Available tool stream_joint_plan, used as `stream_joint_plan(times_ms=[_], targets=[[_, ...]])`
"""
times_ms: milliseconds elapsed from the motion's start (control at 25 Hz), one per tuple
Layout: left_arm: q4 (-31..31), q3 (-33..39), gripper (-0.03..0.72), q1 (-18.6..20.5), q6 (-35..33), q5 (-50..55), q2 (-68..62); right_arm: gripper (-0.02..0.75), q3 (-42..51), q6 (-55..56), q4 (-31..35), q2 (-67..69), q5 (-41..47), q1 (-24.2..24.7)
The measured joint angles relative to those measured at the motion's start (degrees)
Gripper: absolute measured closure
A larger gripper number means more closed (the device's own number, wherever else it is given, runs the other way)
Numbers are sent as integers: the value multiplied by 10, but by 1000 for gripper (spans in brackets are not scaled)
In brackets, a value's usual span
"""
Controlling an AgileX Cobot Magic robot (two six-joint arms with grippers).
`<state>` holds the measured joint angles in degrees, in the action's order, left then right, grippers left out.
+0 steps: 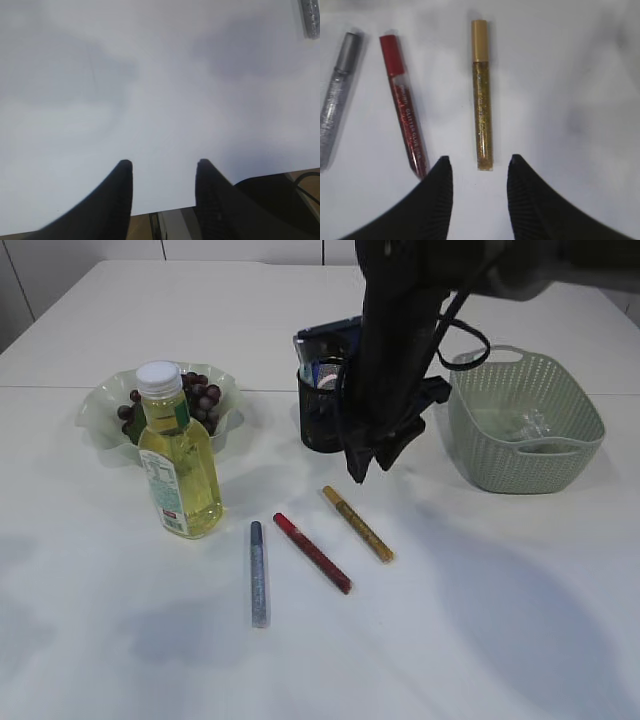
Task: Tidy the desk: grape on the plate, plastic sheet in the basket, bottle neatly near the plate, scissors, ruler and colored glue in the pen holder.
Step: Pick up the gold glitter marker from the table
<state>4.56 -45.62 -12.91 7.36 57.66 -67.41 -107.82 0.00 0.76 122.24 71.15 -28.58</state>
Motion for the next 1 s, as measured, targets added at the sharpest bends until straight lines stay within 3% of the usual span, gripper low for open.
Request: stream_joint_plan(times_ms=[1000], targets=[[0, 0, 380, 0, -17, -10, 0, 436, -78, 0, -3, 143, -9, 0]])
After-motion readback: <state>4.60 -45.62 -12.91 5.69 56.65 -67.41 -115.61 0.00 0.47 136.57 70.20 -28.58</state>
